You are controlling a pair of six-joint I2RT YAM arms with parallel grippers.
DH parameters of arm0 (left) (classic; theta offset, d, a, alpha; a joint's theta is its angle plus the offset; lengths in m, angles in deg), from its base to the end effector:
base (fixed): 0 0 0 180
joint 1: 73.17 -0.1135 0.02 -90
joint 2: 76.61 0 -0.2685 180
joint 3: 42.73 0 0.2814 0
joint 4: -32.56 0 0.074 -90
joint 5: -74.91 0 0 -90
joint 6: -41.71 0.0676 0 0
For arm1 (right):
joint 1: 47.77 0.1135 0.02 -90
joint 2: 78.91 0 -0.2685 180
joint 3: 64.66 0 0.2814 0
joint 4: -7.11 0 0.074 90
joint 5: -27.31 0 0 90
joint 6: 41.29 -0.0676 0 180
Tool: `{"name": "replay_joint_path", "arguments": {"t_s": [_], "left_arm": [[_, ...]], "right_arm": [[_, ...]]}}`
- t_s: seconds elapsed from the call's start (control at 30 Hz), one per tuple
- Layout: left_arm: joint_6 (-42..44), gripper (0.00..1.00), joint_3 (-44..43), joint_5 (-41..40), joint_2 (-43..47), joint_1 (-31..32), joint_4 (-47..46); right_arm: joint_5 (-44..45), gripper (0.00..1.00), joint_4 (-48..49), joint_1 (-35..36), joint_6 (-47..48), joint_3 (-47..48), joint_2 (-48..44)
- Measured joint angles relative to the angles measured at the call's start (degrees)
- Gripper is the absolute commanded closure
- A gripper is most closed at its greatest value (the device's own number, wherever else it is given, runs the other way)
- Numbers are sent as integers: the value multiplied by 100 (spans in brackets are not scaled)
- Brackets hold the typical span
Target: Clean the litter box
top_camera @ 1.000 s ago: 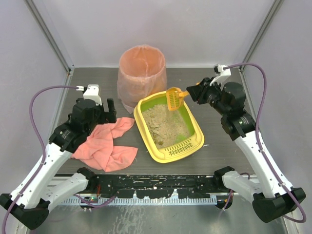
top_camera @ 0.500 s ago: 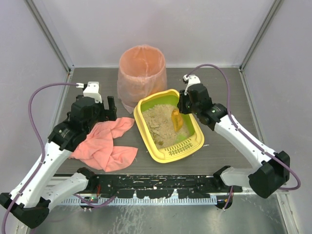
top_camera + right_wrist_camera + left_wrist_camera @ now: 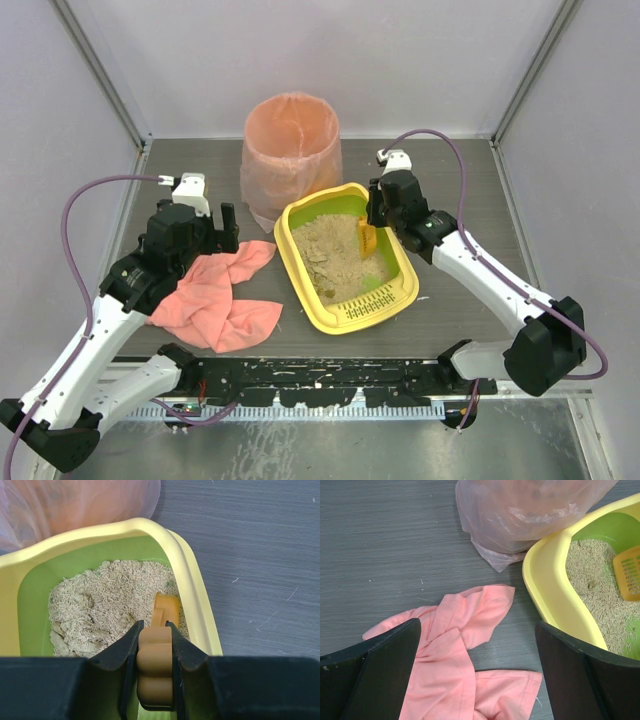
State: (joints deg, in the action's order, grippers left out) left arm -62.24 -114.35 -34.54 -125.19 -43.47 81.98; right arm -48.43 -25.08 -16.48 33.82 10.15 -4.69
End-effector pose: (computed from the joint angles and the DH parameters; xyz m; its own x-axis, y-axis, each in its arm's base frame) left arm 0.2064 -0.0918 0.3638 -0.4247 -0.0194 -0.9051 0.1089 0.9914 -0.0724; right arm 0.3053 0.1661 0.3017 -0.5160 -0.0222 -0.8563 -0.1981 0.9756 0.0941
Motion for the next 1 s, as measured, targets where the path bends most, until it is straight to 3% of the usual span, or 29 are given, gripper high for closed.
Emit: {"name": "replay_joint_path", "arguments": {"t_s": [0.73,1.0], "left_arm": [[0,2,0,20,9,-9,2],[0,2,0,24,9,-9,2]], "right_arm": [[-422,99,595,-28,-953,-210,354],[-208,99,1176,-39,-1473,-975,-144]]}}
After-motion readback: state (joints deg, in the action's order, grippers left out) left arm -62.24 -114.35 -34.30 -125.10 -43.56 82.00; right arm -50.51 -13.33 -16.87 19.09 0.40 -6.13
